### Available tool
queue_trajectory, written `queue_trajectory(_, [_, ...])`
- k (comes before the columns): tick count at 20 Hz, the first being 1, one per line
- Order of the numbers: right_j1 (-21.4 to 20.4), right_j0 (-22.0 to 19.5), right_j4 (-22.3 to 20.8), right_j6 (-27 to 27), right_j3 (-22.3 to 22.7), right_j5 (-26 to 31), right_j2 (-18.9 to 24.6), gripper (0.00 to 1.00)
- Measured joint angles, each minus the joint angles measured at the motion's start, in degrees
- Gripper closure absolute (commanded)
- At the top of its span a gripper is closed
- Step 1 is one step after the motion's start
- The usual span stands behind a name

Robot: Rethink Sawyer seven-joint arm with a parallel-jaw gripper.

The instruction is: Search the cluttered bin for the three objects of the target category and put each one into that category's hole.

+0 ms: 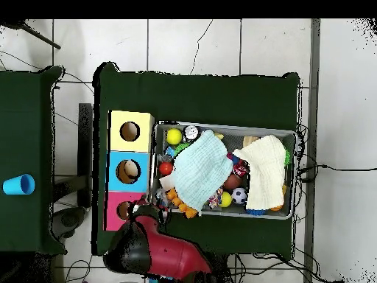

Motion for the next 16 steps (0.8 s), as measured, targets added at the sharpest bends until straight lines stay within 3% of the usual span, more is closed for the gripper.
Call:
queue_trajectory(6, [1.44,4.55,2.22,0.00,0.00,-0.54,-0.27,0.00])
queue_trajectory(16, [2.89,5.23,2.26,0.00,-0.02,-2.49,-0.43,0.00])
